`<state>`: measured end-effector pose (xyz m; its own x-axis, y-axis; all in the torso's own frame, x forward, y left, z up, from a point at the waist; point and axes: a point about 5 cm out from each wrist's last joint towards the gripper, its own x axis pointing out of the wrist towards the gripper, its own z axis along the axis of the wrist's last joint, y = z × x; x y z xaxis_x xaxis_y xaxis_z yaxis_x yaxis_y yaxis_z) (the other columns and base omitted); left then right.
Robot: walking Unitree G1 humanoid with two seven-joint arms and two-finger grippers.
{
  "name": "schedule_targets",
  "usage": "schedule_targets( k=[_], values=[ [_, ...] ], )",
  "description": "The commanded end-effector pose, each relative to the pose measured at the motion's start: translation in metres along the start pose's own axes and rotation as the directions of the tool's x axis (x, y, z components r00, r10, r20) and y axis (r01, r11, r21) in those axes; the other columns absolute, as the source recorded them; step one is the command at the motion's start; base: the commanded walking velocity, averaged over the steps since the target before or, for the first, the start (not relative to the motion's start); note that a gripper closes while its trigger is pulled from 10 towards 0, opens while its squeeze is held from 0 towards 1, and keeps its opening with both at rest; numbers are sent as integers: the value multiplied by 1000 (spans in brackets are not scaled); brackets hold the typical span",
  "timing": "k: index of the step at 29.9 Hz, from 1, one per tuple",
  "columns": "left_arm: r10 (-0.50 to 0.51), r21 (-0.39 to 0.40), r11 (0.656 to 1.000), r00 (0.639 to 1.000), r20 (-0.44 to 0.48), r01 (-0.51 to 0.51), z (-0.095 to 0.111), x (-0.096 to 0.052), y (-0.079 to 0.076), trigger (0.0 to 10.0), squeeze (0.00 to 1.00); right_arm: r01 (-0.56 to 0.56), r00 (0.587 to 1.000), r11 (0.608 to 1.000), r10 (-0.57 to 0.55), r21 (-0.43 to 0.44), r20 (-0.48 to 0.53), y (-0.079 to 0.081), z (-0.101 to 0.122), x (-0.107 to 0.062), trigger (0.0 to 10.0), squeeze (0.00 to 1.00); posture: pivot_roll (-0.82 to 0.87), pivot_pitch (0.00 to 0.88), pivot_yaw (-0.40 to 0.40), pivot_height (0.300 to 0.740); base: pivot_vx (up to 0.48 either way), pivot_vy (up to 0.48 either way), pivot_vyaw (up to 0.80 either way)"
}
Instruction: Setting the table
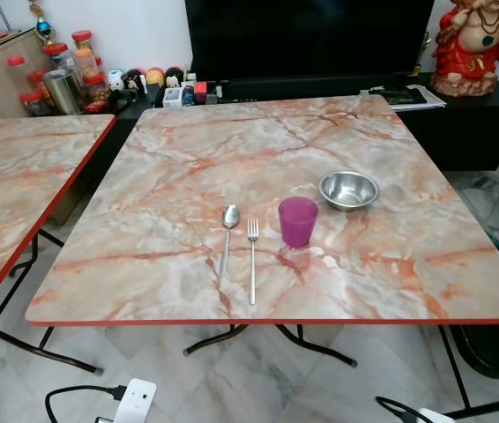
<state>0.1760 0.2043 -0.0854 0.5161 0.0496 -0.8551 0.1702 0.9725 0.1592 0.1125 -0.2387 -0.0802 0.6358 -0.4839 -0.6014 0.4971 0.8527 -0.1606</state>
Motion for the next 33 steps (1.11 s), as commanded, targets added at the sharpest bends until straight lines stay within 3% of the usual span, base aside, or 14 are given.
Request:
schedule_targets(
  k=[1, 5, 7, 8, 13, 17, 19, 21, 22, 27, 30, 31, 33],
  values=[
    [6, 19, 1000, 1000, -15, -6, -2, 0, 4, 10000, 0, 71, 991, 997, -73, 20, 110, -7, 13, -3, 10000, 0, -209, 5, 90, 740, 0, 0, 0],
    [2, 29, 1000, 1000, -17, -1, -1, 0, 4, 10000, 0, 133, 971, 991, -137, 34, 197, -14, 23, -10, 10000, 0, -221, 8, 96, 740, 0, 0, 0],
    [-6, 43, 999, 1000, -16, 7, 0, 0, 4, 10000, 0, 209, 918, 977, -209, 36, 337, -21, 49, -23, 10000, 0, -238, 15, 103, 740, 0, 0, 0],
    [-6, 43, 999, 1000, -16, 7, 0, 0, 4, 10000, 0, 209, 918, 977, -209, 36, 337, -21, 49, -23, 10000, 0, -238, 15, 103, 740, 0, 0, 0],
    [-12, 53, 999, 1000, -5, 12, 5, 0, 4, 10000, 0, 305, 777, 948, -304, 94, 552, -23, 107, -50, 10000, 0, -250, 16, 106, 740, 0, 0, 0],
    [-13, 53, 999, 1000, 9, 13, 8, 1, 4, 10000, 0, 337, 628, 928, -348, 159, 696, -19, 173, -68, 10000, 0, -250, 15, 102, 740, 0, 0, 0],
    [-14, 44, 999, 1000, 15, 13, 9, 1, 3, 10000, 0, 321, 605, 931, -341, 172, 720, -17, 190, -68, 10000, 0, -250, 10, 100, 740, 0, 0, 0],
    [-13, 33, 999, 1000, 19, 13, 9, 1, 3, 10000, 0, 287, 593, 940, -326, 186, 736, -12, 209, -67, 10000, 0, -248, 9, 100, 740, 0, 0, 0],
    [-10, 35, 999, 1000, 12, 10, 9, 1, 3, 10000, 0, 215, 580, 960, -274, 180, 767, -5, 231, -63, 10000, 0, -241, 7, 96, 740, 0, 0, 0],
    [-10, 20, 1000, 1000, 9, 10, 8, 1, 2, 10000, 0, 142, 583, 964, -266, 225, 768, 1, 264, -56, 10000, 0, -235, 5, 94, 740, 0, 0, 0],
    [-9, 16, 1000, 1000, 8, 9, 8, 1, 1, 10000, 0, 134, 596, 963, -268, 235, 757, 2, 269, -56, 10000, 0, -235, 5, 94, 740, 0, 0, 0],
    [-2, 12, 1000, 1000, 10, 2, 8, 1, 1, 10000, 0, 18, 623, 982, -157, 186, 766, 21, 300, -40, 10000, 0, -215, 0, 90, 740, 0, 0, 0],
    [4, 0, 1000, 1000, 13, -4, 8, 1, 0, 10000, 0, -54, 628, 983, -102, 174, 772, 32, 323, -34, 10000, 0, -207, 0, 88, 740, 0, 0, 0]
  ],
)
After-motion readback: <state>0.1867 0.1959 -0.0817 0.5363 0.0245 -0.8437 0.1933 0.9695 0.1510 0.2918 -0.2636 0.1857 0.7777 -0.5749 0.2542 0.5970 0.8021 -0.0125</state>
